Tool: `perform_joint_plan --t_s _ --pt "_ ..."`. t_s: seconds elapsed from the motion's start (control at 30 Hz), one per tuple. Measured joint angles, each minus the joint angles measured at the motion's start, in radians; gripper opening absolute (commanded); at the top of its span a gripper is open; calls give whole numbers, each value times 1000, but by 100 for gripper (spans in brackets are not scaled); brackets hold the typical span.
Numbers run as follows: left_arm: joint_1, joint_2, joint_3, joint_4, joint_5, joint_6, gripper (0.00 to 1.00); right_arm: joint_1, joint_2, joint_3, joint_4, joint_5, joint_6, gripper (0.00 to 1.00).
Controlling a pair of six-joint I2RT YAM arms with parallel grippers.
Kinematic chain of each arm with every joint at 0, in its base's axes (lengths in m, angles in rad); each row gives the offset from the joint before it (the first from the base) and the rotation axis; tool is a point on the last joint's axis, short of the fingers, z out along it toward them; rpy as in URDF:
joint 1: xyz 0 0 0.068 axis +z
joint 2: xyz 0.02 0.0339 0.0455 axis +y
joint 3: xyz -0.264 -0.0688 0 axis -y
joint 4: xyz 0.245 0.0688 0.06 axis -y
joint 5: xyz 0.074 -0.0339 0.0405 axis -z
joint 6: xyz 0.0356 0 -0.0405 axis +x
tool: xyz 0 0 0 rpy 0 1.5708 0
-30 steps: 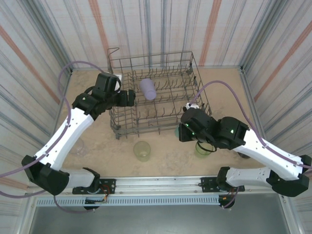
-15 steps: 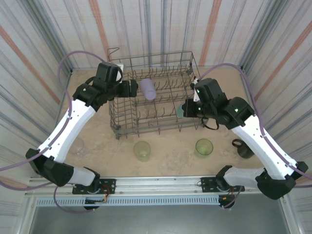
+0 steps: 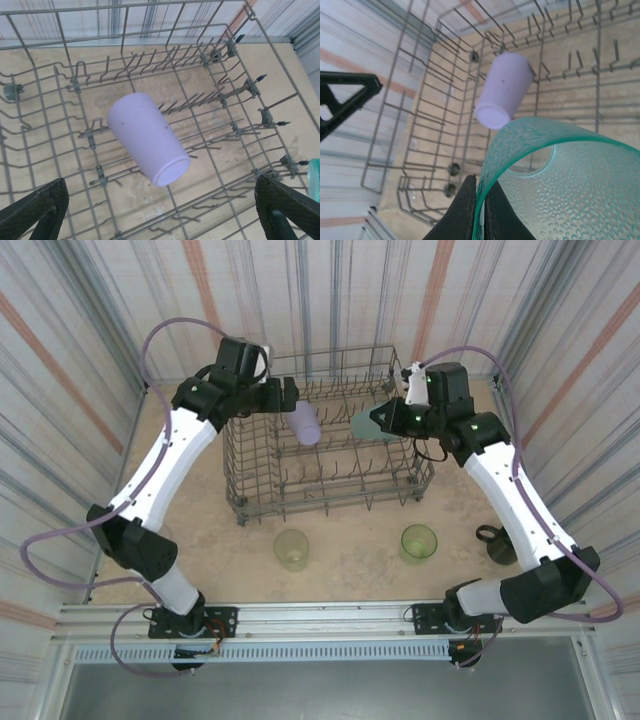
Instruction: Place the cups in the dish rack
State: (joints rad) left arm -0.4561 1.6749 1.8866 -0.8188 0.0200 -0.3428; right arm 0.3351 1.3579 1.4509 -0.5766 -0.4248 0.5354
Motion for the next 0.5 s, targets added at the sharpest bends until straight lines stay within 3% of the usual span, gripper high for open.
perform_joint_plan --t_s 0.23,0.5 --pt "10 128 158 -8 103 -41 99 -99 76 -109 343 -180 124 0" --pt "14 189 221 16 224 -122 98 -120 189 -149 721 -292 300 0"
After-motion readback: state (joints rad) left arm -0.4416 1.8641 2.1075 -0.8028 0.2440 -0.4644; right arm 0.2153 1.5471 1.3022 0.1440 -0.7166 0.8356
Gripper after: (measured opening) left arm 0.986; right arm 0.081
